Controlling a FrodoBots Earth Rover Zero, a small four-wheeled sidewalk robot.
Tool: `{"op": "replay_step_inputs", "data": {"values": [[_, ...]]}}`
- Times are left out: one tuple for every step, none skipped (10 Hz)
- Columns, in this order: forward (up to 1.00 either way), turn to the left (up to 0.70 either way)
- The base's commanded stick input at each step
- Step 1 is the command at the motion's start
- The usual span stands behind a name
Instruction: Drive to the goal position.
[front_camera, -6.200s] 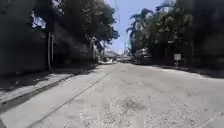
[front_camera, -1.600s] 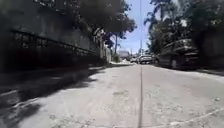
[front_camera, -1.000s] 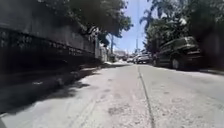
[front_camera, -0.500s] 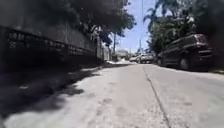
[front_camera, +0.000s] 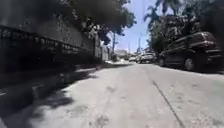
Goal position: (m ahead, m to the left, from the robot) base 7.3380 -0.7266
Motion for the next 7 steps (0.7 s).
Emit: {"op": "replay_step_inputs", "data": {"values": [[1.00,0.03],[1.00,0.03],[1.00,0.03],[1.00,0.03],[1.00,0.03],[1.00,0.03],[1.00,0.03]]}}
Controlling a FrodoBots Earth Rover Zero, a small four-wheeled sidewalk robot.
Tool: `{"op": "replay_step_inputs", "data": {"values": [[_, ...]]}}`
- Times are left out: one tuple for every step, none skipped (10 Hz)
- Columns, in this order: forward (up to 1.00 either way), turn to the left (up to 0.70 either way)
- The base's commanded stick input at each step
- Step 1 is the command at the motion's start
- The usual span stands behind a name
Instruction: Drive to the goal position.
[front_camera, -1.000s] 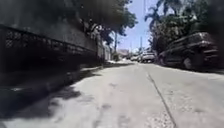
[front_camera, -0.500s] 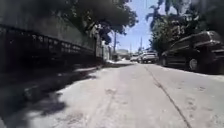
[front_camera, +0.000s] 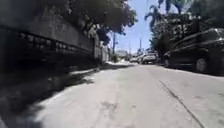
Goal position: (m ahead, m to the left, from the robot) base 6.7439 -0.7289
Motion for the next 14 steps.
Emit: {"op": "replay_step_inputs", "data": {"values": [[1.00,0.03],[1.00,0.03],[1.00,0.03],[1.00,-0.37],[1.00,-0.16],[1.00,0.03],[1.00,0.03],[1.00,0.03],[1.00,0.03],[1.00,0.03],[1.00,0.03],[1.00,0.03],[1.00,0.03],[1.00,0.02]]}}
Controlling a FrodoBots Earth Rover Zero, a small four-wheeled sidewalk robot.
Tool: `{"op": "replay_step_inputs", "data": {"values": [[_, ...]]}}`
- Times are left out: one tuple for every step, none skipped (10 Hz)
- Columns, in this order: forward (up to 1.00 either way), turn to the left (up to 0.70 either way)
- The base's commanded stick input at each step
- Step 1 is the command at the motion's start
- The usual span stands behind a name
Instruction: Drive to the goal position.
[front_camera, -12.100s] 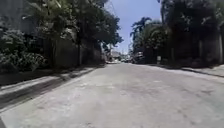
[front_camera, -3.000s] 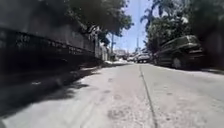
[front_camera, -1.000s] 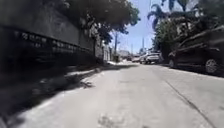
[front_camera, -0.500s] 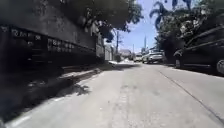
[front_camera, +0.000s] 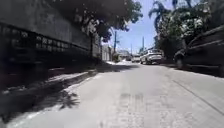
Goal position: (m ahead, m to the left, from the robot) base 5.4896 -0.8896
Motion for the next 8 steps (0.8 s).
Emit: {"op": "replay_step_inputs", "data": {"values": [[1.00,-0.10],[1.00,-0.37],[1.00,-0.33],[1.00,0.03],[1.00,0.03],[1.00,0.03],[1.00,0.03],[1.00,0.03]]}}
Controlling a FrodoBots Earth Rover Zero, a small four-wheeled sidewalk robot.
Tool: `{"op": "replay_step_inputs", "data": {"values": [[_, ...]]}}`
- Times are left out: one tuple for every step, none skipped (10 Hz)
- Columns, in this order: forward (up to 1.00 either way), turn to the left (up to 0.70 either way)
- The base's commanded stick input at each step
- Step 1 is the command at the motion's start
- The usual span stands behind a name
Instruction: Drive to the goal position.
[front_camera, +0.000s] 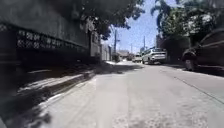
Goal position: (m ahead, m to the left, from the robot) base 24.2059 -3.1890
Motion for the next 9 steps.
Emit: {"op": "replay_step_inputs", "data": {"values": [[1.00,0.03],[1.00,0.03],[1.00,0.03],[1.00,0.03],[1.00,-0.17],[1.00,-0.34],[1.00,0.03],[1.00,0.03],[1.00,-0.34]]}}
